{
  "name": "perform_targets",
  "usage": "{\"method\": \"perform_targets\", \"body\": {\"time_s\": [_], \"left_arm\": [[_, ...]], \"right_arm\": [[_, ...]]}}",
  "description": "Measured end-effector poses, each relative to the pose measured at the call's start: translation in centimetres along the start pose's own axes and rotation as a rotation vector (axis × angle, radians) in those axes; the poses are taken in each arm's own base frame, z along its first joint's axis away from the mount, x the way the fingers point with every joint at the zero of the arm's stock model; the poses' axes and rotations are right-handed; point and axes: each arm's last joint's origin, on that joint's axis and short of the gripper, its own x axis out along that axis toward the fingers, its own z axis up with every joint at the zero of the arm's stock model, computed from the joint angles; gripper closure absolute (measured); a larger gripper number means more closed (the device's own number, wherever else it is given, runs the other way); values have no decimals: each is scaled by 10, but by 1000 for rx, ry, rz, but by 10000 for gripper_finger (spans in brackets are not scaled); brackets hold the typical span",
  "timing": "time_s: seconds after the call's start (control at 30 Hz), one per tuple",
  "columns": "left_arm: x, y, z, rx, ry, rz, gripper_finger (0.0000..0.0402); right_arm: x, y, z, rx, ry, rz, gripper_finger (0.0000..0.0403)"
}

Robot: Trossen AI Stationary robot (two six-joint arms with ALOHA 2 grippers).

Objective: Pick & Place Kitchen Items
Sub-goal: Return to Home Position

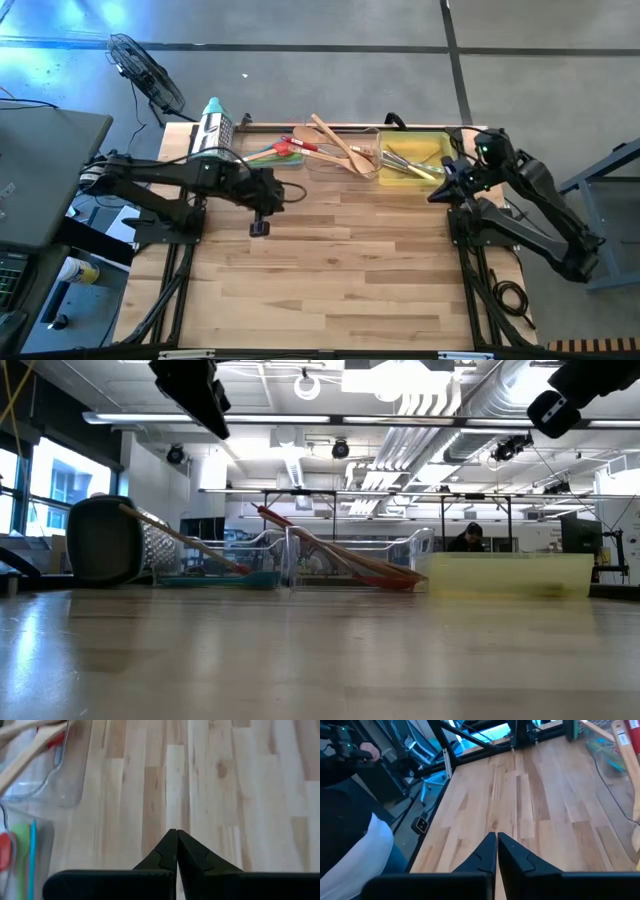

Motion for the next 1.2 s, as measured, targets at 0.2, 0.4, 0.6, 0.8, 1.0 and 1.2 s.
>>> {"method": "perform_targets", "body": {"time_s": [0.2,0.4,0.6,0.8,1.0,1.2], "left_arm": [[-26,1,-17,-130,59,-39,401],[-62,-11,-25,-157,-70,8,401],[-75,-24,-49,-179,-234,31,401],[-49,-35,-88,-305,-354,-32,401],[-15,-48,-110,-332,-511,-86,401],[3,-55,-127,-380,-572,-93,401]], "right_arm": [[-7,11,-6,-33,-25,-28,399],[-12,23,-13,-54,-40,-31,398],[-15,34,-17,-37,-74,32,398],[-20,46,-24,-10,-107,71,398],[-25,43,-16,25,-294,-189,399],[-17,27,-32,132,-494,-283,399]]}}
